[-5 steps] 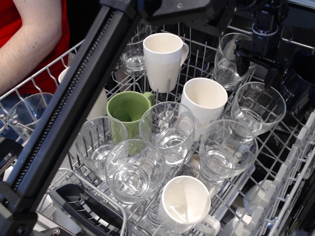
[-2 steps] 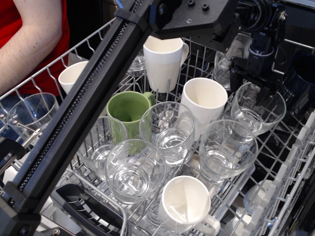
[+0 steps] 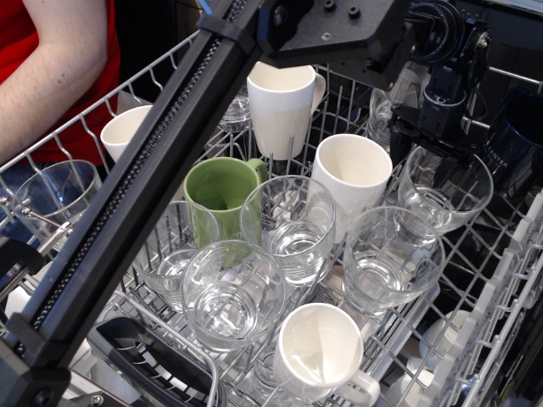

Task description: Pick up any cup

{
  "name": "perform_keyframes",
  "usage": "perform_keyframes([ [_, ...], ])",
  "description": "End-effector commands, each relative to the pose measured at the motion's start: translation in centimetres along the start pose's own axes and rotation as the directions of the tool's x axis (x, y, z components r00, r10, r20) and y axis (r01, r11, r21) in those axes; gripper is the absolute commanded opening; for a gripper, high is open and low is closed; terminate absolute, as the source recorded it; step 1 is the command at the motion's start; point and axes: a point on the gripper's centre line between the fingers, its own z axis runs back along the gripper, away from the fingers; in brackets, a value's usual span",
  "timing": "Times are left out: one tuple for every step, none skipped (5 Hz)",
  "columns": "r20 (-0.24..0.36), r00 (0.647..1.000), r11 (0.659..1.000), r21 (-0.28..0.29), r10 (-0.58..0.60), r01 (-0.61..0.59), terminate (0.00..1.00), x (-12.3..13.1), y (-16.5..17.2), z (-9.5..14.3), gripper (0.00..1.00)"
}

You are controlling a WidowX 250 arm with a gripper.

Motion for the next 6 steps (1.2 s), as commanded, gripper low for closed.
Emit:
perform_keyframes([
  [0.072, 0.997, 0.999, -0.015, 0.032, -0.031, 0.0, 3.4, 1.2, 2.4, 0.0],
  [0.068, 0.997, 0.999, -0.023, 0.041, -0.04, 0.0, 3.6, 1.4, 2.7, 0.0],
  [0.067, 0.996, 0.998, -0.042, 0.053, -0.05, 0.0, 3.5, 1.7, 3.5, 0.0],
  [0.049, 0.996, 0.994, -0.094, 0.067, -0.063, 0.0, 3.2, 1.9, 6.3, 0.0],
  [0.012, 0.996, 0.986, -0.144, 0.091, -0.088, 0.0, 2.4, 1.1, 9.0, 0.0],
  [0.012, 0.994, 0.977, -0.181, 0.112, -0.108, 0.0, 1.5, 0.4, 10.4, 0.0],
])
